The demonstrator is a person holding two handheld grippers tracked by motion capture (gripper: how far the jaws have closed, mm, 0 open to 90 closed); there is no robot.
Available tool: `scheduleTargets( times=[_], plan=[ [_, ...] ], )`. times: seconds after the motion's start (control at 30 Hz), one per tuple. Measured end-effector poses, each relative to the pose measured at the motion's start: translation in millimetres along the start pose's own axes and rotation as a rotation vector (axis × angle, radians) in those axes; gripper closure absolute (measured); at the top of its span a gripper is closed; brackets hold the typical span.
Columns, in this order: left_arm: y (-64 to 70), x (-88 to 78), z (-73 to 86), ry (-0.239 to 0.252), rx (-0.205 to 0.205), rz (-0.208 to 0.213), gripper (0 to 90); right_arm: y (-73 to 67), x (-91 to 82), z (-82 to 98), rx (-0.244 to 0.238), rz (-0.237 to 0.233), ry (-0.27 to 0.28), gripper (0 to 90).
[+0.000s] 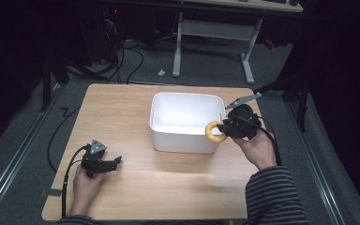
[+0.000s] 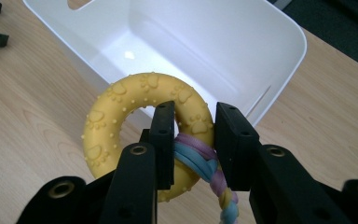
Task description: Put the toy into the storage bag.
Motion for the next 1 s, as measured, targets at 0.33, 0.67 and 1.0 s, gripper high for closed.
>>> scheduleTargets(
  times=[0.33,0.67,1.0],
  plan=[
    [-0.1,0.0,0.0,0.0,-0.001,0.002,22.7,-1.6,0.0,-25.0,-0.001,0.021,0.008,69.9],
    [-0.2,0.0,-0.1,0.0,-0.002,0.001,22.7,-1.4,1.3,-44.6,-0.003,0.036,0.007,69.9],
    [-0.1,0.0,0.0,0.0,-0.001,0.001,22.7,-2.4,7.0,-58.9,0.001,0.017,0.013,69.9]
  ],
)
Point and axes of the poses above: each handheld gripper's, and its own axes: x roughly forward along the jaws, z roughly out of its underside, y roughly to its right, the point moved 5 cm from there along x, roughly forward along the jaws, and after that the axes turned 14 degrees about -y, right-handed, at the moved point
